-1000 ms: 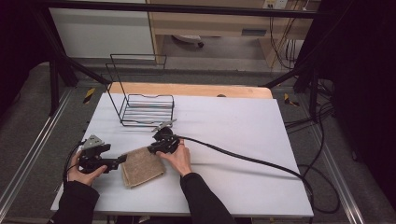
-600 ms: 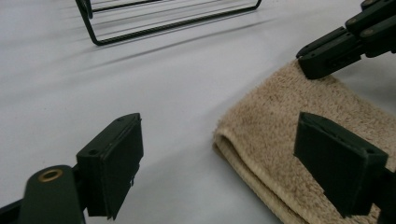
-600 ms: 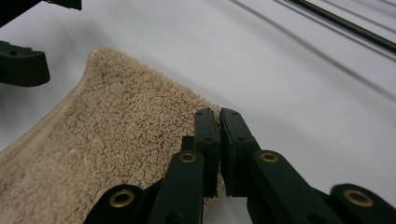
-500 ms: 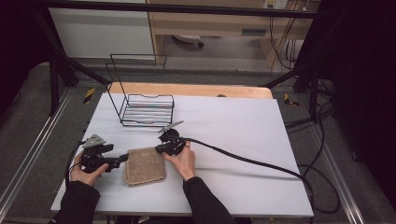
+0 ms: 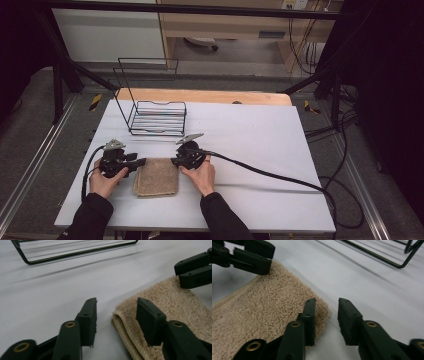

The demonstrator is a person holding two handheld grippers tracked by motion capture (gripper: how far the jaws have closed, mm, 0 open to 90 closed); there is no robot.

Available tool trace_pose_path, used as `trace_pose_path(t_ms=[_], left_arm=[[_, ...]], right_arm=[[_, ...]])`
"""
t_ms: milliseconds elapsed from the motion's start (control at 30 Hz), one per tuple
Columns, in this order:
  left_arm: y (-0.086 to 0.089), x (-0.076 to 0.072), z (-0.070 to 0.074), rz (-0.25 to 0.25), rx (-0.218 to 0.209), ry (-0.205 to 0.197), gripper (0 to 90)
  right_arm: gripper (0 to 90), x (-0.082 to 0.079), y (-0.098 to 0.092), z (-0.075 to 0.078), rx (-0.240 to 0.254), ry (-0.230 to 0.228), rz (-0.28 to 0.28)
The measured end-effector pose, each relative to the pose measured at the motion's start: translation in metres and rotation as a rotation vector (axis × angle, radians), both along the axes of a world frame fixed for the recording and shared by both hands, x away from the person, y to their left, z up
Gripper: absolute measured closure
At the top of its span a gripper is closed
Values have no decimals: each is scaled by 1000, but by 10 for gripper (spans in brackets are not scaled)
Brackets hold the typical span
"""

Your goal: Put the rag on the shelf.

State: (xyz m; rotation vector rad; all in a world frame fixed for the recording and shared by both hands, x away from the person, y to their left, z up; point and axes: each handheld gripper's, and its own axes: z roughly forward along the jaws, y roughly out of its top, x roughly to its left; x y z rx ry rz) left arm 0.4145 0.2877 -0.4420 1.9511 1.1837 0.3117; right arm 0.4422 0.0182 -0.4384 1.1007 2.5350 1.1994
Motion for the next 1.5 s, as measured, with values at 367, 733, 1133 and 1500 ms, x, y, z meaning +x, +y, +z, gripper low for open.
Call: trace_pose_path(t_ms=[367, 733, 1133, 1500], left_arm=[[-8, 8, -4, -58, 45, 57, 716], [-12, 9, -5, -56, 62, 79, 731], [-16, 8, -2, -74, 83, 87, 835], [-12, 1, 8, -72, 45, 38, 848]], right_arm=[[553, 6, 0, -8, 17, 23, 6], [673, 7, 2, -13, 30, 64, 19], [849, 8, 3, -13, 71, 131, 18], [856, 5, 1, -5, 87, 99, 18]])
